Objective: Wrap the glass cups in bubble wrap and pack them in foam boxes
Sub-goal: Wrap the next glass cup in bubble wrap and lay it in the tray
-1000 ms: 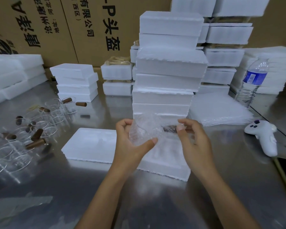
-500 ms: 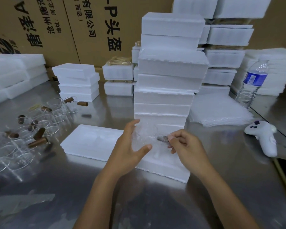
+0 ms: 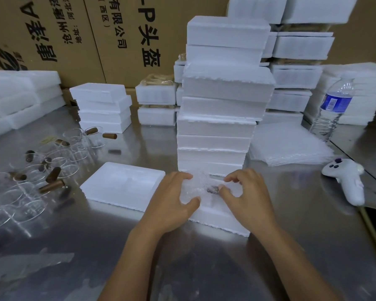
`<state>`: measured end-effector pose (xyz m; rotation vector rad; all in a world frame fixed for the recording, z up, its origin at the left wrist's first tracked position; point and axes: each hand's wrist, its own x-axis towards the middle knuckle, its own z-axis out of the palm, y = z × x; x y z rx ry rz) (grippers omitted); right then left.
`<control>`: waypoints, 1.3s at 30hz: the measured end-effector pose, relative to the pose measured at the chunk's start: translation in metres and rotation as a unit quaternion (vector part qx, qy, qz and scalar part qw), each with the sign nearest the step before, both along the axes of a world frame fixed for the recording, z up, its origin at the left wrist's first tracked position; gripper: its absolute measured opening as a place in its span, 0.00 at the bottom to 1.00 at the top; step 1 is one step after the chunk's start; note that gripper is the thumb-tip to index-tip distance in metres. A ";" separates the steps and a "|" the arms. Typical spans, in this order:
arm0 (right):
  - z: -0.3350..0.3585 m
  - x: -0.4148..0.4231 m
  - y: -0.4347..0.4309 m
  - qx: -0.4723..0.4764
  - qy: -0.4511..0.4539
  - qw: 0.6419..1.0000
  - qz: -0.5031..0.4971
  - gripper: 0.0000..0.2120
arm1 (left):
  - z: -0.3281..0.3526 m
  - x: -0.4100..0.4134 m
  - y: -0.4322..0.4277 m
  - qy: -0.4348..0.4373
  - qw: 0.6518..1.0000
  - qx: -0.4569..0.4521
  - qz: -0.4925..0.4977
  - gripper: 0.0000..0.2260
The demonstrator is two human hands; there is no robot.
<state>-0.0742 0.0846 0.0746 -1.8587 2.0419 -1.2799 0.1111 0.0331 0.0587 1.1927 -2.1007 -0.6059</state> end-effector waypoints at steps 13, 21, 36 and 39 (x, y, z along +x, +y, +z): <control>0.001 -0.012 -0.004 0.085 -0.154 0.980 -0.089 0.22 | 0.022 0.032 0.017 -0.015 0.999 0.005 -0.028 0.42; 0.000 -0.019 -0.012 0.088 -0.363 0.921 -0.113 0.17 | 0.015 0.064 0.011 -0.202 0.967 -0.033 0.152 0.21; 0.021 -0.015 0.004 -0.155 -0.394 0.906 0.022 0.03 | 0.132 0.064 0.066 0.582 0.802 0.052 -0.125 0.12; 0.028 -0.017 0.007 -0.143 -0.478 0.850 0.166 0.18 | 0.119 0.042 0.059 0.645 0.736 0.159 -0.128 0.11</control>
